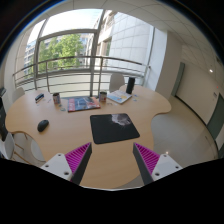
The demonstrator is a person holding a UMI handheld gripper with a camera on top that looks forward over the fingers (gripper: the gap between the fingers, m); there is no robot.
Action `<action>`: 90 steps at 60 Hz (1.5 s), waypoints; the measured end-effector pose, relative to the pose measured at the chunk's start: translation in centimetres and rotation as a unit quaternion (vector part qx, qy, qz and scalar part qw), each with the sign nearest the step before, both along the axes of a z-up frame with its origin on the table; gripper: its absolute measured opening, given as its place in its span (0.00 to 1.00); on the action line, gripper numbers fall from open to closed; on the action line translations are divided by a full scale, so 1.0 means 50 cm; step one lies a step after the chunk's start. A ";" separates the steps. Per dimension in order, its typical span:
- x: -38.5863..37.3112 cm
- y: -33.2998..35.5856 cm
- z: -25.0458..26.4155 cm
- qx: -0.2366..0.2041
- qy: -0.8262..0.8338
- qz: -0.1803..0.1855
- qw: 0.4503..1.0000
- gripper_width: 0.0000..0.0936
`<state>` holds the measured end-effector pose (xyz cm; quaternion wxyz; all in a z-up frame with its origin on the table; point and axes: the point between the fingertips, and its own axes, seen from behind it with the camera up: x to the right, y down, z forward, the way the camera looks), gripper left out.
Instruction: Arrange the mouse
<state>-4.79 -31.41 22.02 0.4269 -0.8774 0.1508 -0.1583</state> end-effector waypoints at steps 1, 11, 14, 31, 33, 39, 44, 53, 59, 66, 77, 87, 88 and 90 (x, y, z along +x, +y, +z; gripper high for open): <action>0.000 -0.001 -0.001 -0.001 -0.001 -0.001 1.000 0.90; -0.068 -0.001 -0.043 -0.012 -0.009 -0.009 1.000 0.90; -0.107 0.000 -0.067 -0.015 -0.010 -0.011 1.000 0.90; -0.437 0.085 -0.235 -0.018 0.047 0.054 0.997 0.90; -0.479 0.111 -0.250 -0.018 0.057 0.070 0.996 0.90; -0.578 0.214 -0.290 -0.011 0.070 0.116 0.991 0.90; -0.639 0.309 -0.324 -0.008 0.073 0.150 0.986 0.91; -0.703 0.488 -0.380 0.000 0.085 0.179 0.980 0.91; -0.719 0.586 -0.414 -0.007 0.096 0.180 0.979 0.91; -0.722 0.678 -0.446 -0.018 0.108 0.178 0.978 0.90; -0.726 0.763 -0.468 -0.028 0.116 0.182 0.976 0.87; -0.714 0.804 -0.477 -0.028 0.075 0.194 0.978 0.59; -0.720 0.800 -0.471 -0.027 0.078 0.197 0.977 0.57; -0.719 0.806 -0.474 -0.025 0.079 0.201 0.976 0.56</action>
